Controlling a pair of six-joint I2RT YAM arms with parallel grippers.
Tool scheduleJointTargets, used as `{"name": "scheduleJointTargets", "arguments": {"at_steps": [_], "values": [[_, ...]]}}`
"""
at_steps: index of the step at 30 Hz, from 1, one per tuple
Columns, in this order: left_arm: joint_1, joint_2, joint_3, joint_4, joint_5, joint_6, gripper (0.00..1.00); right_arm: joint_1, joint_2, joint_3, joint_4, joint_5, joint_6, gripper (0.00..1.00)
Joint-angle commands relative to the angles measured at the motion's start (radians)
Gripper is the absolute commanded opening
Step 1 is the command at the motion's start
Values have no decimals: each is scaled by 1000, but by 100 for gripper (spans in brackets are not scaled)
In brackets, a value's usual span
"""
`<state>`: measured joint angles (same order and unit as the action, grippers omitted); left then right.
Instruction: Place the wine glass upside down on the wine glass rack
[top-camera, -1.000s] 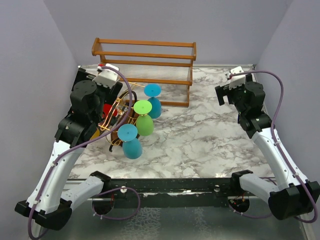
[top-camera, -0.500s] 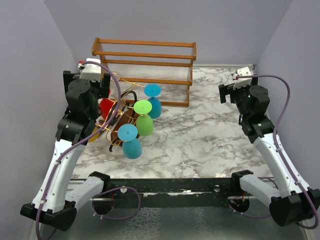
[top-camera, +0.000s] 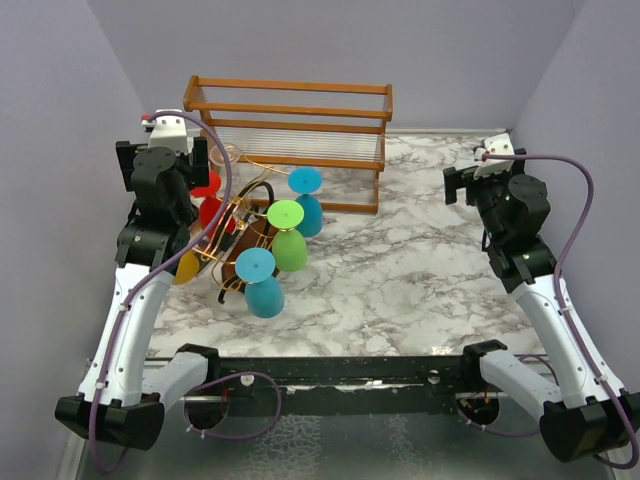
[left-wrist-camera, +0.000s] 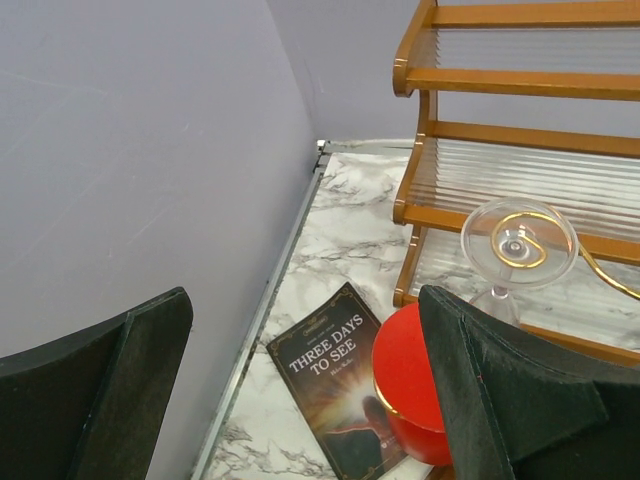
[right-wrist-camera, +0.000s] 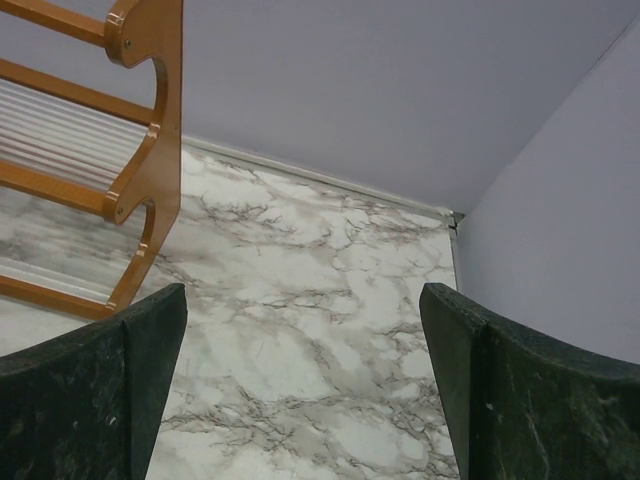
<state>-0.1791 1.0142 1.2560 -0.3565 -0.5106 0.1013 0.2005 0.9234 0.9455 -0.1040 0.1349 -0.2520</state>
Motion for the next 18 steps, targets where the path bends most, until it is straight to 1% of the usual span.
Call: {"name": "scheduleJointTargets", "arguments": {"at_steps": [1,8,14,18], "values": [[8,19,-19,74,-1,-34,99,-6,-29,-4,7,-19,42,100],[15,-2,-60,96,12,-33,99,-6,-67,-12,-18,-92,9,100],[16,-33,-89,103,64,-15,99,-6,-48,36,-70,-156,-15,100],[15,-54,-78,95,71,-12,99,-6,-26,54,-90,-152,-55,100]]}}
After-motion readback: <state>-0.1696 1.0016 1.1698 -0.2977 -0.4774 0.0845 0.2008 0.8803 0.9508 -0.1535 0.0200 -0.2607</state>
